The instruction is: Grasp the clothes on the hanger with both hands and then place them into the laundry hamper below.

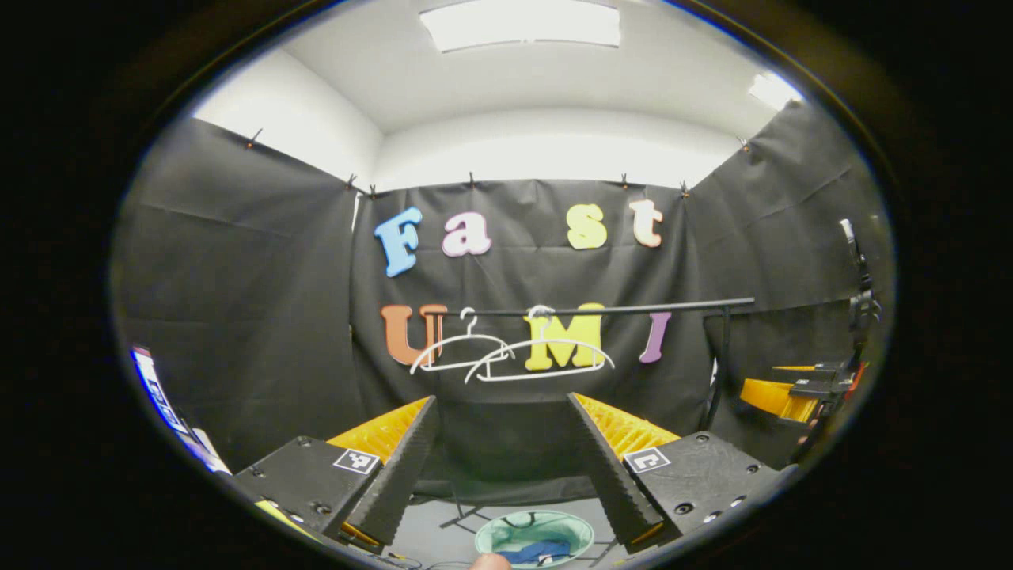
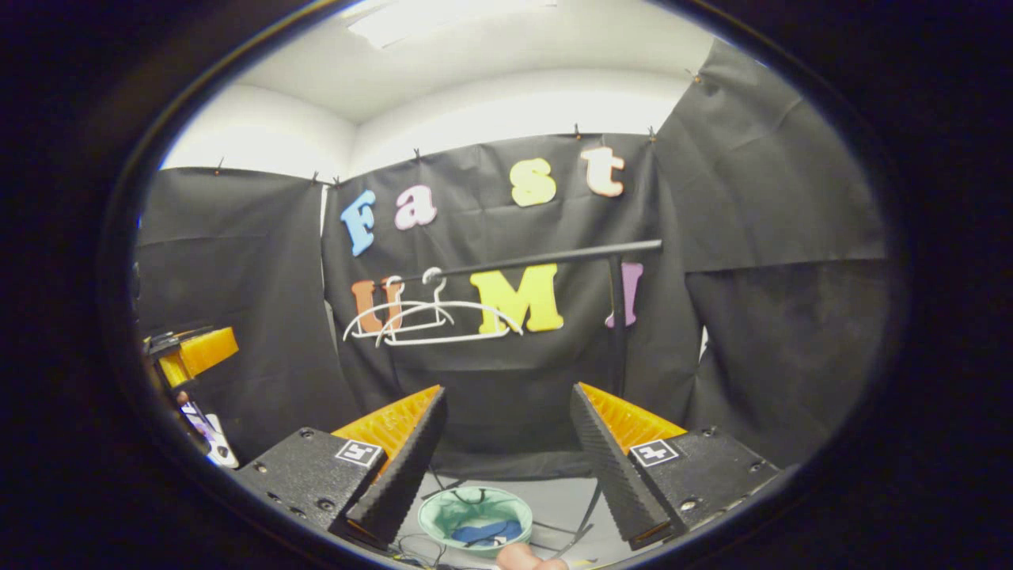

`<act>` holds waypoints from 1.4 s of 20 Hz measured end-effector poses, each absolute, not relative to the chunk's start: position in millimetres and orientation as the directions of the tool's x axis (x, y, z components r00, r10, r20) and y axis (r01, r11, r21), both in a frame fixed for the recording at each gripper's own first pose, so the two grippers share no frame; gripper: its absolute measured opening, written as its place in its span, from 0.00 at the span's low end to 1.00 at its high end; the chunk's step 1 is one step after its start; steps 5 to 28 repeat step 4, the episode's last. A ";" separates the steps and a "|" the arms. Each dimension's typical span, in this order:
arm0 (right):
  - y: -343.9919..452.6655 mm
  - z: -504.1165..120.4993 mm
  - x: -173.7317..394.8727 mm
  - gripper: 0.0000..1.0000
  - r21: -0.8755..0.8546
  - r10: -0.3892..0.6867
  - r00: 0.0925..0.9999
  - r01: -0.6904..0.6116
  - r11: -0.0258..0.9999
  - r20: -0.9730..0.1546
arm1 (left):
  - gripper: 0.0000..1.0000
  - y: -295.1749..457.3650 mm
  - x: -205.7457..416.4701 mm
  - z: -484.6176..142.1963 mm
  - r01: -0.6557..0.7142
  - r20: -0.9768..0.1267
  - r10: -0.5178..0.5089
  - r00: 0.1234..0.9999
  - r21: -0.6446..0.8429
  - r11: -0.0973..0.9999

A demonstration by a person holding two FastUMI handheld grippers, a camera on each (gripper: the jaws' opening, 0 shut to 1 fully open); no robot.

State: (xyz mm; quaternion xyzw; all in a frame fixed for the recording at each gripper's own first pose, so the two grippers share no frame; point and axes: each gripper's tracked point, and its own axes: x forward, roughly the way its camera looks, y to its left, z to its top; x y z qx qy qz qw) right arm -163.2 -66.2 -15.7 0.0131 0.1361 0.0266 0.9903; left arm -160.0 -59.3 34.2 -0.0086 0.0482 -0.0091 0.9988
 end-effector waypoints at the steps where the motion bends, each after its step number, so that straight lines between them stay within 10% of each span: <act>1: -71.9 -4.5 -167.4 0.99 0.021 0.039 0.970 -0.035 0.999 -0.241 | 0.97 -58.4 -164.6 47.5 0.013 -0.063 -0.014 0.998 -0.013 1.000; 28: -74.1 19.3 -177.2 0.99 0.014 0.027 0.983 -0.024 1.000 -0.182 | 0.97 -50.4 -177.5 69.0 0.003 0.008 -0.002 1.000 -0.029 1.000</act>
